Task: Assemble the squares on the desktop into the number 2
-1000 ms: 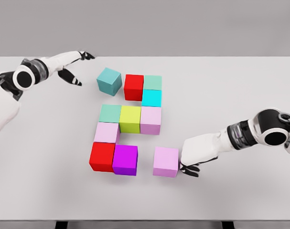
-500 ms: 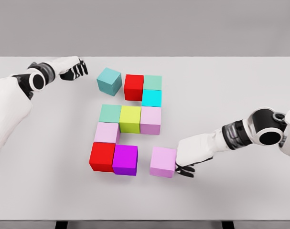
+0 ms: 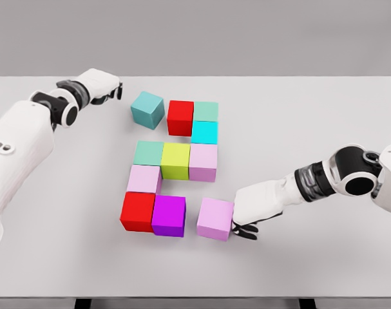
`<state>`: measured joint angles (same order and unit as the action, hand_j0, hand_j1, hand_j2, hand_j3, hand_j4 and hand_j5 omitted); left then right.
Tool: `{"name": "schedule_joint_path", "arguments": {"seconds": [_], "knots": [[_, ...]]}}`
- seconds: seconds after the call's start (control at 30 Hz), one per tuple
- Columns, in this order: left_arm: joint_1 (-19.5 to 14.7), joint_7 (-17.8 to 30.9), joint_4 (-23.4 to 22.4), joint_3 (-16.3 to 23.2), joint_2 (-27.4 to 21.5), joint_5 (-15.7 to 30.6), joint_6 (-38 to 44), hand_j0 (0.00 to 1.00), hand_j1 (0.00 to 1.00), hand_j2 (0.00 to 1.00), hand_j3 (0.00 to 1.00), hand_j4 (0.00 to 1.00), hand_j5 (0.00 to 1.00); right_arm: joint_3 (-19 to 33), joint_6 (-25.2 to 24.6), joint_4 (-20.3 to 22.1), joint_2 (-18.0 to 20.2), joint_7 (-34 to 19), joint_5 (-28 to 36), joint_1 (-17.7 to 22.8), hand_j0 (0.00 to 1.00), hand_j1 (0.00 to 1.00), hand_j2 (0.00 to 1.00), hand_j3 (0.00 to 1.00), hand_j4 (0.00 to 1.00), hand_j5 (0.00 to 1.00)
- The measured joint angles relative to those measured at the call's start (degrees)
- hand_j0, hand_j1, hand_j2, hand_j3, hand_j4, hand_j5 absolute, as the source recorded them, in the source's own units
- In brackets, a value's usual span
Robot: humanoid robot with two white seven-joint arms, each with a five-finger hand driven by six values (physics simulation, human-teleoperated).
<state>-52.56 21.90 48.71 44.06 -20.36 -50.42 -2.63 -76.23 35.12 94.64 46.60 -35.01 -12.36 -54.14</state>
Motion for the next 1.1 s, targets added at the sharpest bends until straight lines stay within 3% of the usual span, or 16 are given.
{"name": "schedule_joint_path", "arguments": {"seconds": [1.1], "knots": [[2.02, -0.41, 1.53, 0.81, 1.22, -0.95, -0.76, 0.50, 0.50, 0.50, 0.50, 0.50, 0.50, 0.01, 0.00, 0.44, -0.78, 0.00, 0.00, -0.35, 0.13, 0.13, 0.13, 0.13, 0.13, 0.13]]}}
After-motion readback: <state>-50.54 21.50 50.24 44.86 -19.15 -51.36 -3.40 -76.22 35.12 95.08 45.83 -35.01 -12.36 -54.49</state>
